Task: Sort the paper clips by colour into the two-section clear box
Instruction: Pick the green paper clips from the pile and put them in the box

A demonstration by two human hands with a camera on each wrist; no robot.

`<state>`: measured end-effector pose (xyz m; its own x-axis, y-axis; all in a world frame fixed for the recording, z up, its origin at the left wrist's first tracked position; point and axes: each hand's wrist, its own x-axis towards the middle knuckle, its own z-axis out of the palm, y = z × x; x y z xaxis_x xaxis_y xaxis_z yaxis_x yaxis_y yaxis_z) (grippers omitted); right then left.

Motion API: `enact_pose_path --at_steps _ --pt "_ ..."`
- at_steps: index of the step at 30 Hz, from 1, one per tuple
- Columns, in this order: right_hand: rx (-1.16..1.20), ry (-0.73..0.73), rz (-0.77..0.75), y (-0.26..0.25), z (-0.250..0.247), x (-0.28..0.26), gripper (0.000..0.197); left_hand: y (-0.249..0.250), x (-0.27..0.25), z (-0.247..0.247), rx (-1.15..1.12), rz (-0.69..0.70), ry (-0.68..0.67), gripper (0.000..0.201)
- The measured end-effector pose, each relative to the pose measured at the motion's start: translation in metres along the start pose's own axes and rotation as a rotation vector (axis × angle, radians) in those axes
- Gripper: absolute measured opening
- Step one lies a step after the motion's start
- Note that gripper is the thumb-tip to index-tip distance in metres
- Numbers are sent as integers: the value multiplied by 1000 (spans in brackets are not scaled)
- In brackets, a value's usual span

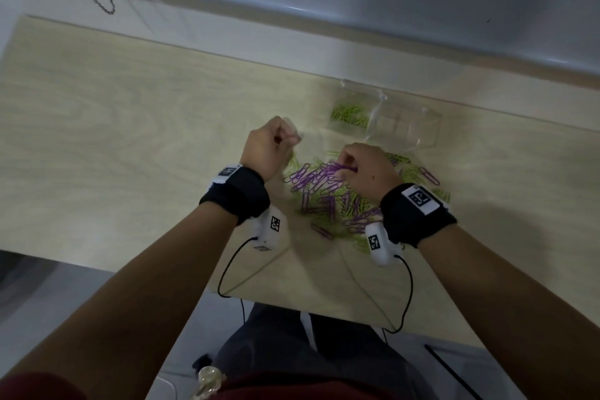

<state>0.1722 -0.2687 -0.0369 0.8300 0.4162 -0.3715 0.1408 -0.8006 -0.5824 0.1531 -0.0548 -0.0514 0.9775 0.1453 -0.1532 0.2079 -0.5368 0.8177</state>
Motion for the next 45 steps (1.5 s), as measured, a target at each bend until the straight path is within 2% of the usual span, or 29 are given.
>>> enact_pose_path --at_steps 2,4,6,9,12,14,16,19,21,24,26,29,34,35,37,40,43,45 --pt "141 26 25 -8 -9 4 12 -1 8 -4 212 66 8 15" --pt "229 66 25 -19 -16 13 13 2 5 -3 420 193 -2 16" --pt "303 116 4 -32 -18 26 13 4 -6 4 468 259 -35 17" --pt "306 167 -40 -47 -11 43 13 3 -22 18 406 91 -186 25" --pt "95 132 -99 -48 1 52 14 0 -32 29 419 -11 -245 37" --pt "-65 83 -106 -39 7 47 23 1 -36 33 386 -42 -219 32" --pt "-119 68 -81 -28 12 34 27 0 -37 34 343 -77 -188 22" --pt "-165 37 -30 -11 18 15 16 -1 -38 34 260 -108 -164 12" --pt "-181 28 -4 -6 21 7 8 -3 -39 32 145 -147 -141 15" --pt "-149 43 -13 -2 25 4 6 -4 -38 23 -39 -206 -67 23" --pt "-135 34 -21 -2 25 3 11 -3 -33 13 -176 -232 -21 27" --pt "-124 -4 -11 -2 20 0 15 -1 -15 -3 -392 -240 33 21" --pt "-41 -9 7 2 12 0 20 -8 20 -26 -387 -253 93 9" --pt "-38 -2 13 2 11 0 18 -11 25 -28 -336 -252 90 4" --pt "-90 2 11 -1 12 1 9 -21 31 -32 -74 -202 82 10" --pt "-195 6 24 -5 20 4 12 -27 26 -28 220 -30 74 21" --pt "-249 -12 92 -7 27 4 13 -23 14 -12 400 176 -89 22" --pt "-258 -8 115 -7 28 3 8 -19 9 -3 502 204 -211 21"
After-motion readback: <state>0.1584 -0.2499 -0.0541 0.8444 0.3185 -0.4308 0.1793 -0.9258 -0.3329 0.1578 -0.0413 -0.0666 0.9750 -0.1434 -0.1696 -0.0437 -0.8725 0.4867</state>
